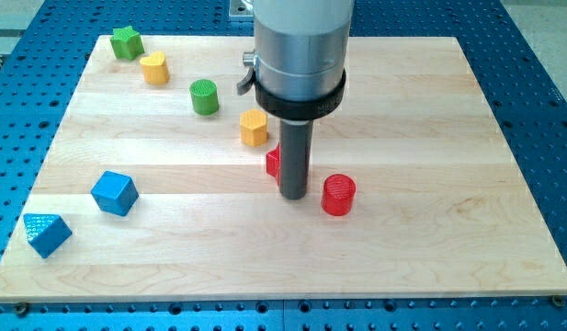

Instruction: Push the blue triangle to the bottom right side of the board

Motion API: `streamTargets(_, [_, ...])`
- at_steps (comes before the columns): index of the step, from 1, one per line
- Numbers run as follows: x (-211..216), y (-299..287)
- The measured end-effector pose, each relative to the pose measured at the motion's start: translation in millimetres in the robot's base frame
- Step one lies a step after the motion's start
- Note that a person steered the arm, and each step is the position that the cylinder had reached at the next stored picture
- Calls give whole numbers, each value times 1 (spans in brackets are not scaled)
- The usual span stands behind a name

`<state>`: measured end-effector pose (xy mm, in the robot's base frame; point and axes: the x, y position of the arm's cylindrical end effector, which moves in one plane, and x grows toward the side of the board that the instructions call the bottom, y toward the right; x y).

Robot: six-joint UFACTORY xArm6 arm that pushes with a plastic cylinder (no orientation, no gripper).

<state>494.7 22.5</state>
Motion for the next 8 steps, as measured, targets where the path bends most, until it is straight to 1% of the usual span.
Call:
streamTargets(1, [3, 42])
streamTargets(2, [12, 64])
streamTargets(3, [17, -16])
streamTargets(4, [78, -89])
streamTargets(5, [123, -186])
streamTargets(6, [123, -260])
streamTargets(7, [106, -325])
streamTargets(8, [79, -319])
